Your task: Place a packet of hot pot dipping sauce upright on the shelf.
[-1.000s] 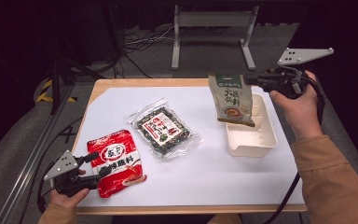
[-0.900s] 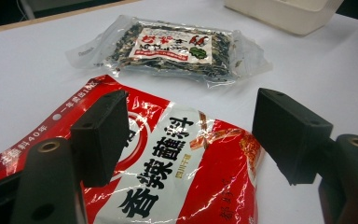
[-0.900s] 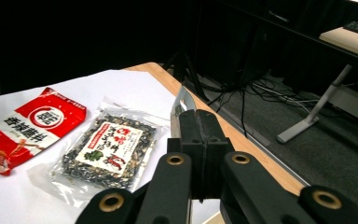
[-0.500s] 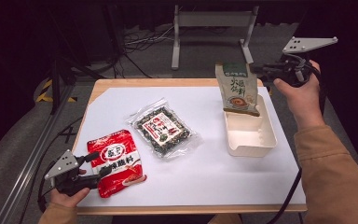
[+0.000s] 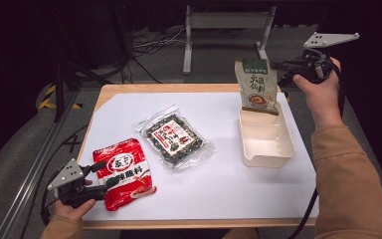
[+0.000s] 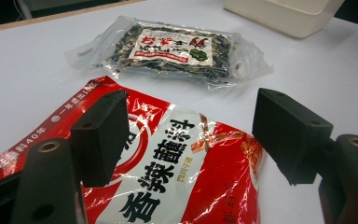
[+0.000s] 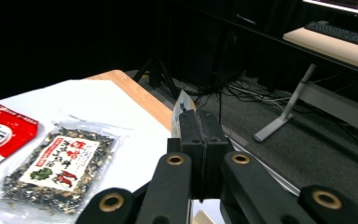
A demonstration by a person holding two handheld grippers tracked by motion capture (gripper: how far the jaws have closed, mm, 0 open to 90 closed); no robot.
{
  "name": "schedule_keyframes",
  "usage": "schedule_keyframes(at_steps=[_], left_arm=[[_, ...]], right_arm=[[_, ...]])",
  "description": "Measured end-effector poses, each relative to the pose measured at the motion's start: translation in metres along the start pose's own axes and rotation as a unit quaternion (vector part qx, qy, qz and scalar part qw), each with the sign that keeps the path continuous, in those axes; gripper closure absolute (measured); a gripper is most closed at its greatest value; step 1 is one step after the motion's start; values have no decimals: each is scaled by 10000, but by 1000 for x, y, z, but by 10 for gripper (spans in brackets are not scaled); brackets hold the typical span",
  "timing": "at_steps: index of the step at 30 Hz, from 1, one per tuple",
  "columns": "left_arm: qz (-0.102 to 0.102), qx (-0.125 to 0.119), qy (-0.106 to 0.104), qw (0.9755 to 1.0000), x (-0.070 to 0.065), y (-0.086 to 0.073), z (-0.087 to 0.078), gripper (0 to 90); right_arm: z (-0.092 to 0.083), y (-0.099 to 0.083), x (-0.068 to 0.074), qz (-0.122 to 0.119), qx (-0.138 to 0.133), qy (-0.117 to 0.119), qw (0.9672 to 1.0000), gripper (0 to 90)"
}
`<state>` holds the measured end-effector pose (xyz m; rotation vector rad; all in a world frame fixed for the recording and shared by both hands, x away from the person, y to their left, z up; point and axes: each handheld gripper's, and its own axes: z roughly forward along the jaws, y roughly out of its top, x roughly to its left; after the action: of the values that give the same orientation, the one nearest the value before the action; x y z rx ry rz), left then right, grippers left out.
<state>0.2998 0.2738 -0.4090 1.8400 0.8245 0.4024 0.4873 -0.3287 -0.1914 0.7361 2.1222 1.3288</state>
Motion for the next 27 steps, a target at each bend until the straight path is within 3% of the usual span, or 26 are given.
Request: schedule_keyframes(at_steps=[16,27], left_arm=[[-12,50,55,10000,0,-1,-2,278],[-2,61,58,10000,0,-2,-1,277]], right_arm=[[29,-16,-23,58,246,-239,9994,900],[43,-27,-29,156,441,-332,9984,900]])
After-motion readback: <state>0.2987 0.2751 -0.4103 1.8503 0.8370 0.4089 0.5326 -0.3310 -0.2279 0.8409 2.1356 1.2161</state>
